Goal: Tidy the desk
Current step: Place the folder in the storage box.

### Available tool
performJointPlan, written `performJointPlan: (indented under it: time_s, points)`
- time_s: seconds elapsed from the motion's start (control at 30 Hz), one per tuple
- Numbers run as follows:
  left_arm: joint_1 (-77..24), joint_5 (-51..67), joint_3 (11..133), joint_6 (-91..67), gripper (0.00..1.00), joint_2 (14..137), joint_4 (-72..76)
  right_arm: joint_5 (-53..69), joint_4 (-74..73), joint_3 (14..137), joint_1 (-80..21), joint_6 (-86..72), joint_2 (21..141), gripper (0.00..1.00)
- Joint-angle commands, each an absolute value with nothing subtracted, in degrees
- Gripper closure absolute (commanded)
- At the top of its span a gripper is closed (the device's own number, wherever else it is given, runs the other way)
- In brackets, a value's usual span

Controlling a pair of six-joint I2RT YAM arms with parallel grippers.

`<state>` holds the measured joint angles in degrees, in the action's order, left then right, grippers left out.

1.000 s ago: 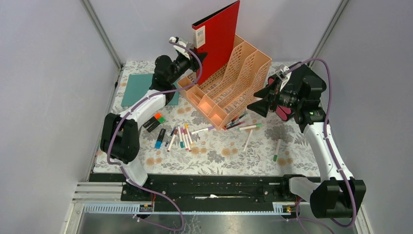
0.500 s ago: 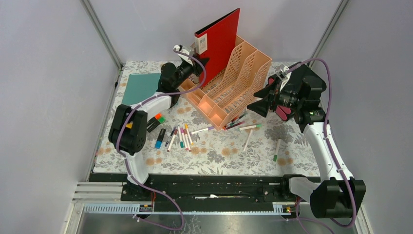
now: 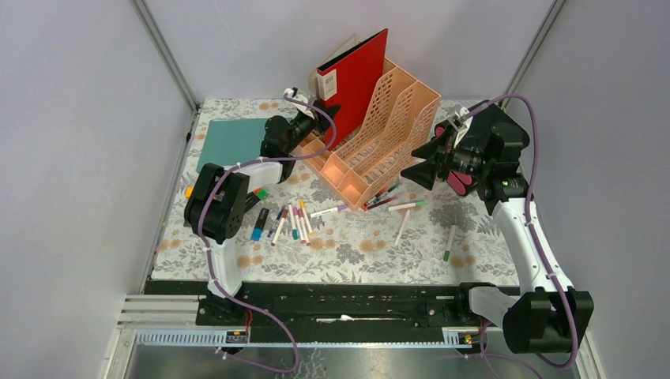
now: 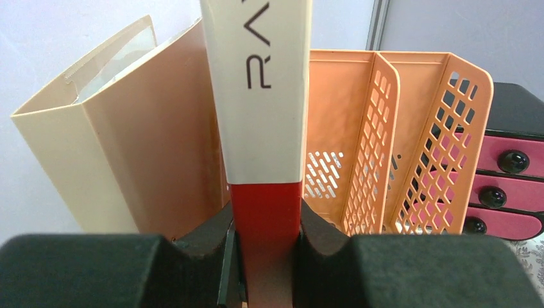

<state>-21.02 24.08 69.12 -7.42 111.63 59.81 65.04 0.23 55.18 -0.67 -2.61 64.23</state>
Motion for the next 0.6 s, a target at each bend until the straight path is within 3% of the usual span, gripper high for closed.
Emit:
performJointPlan:
  time_s: [0.0, 0.57]
  points:
    - [-21.16, 24.48, 68.24, -8.26, 1.0, 112.13, 70.66, 65.7, 0.86, 55.63, -0.35, -1.67, 63.34, 0.0]
    - [-21.04, 24.08, 72.98, -11.07, 1.0, 116.02, 72.02, 65.82, 1.2, 55.5, -0.34, -1.85, 63.17, 0.0]
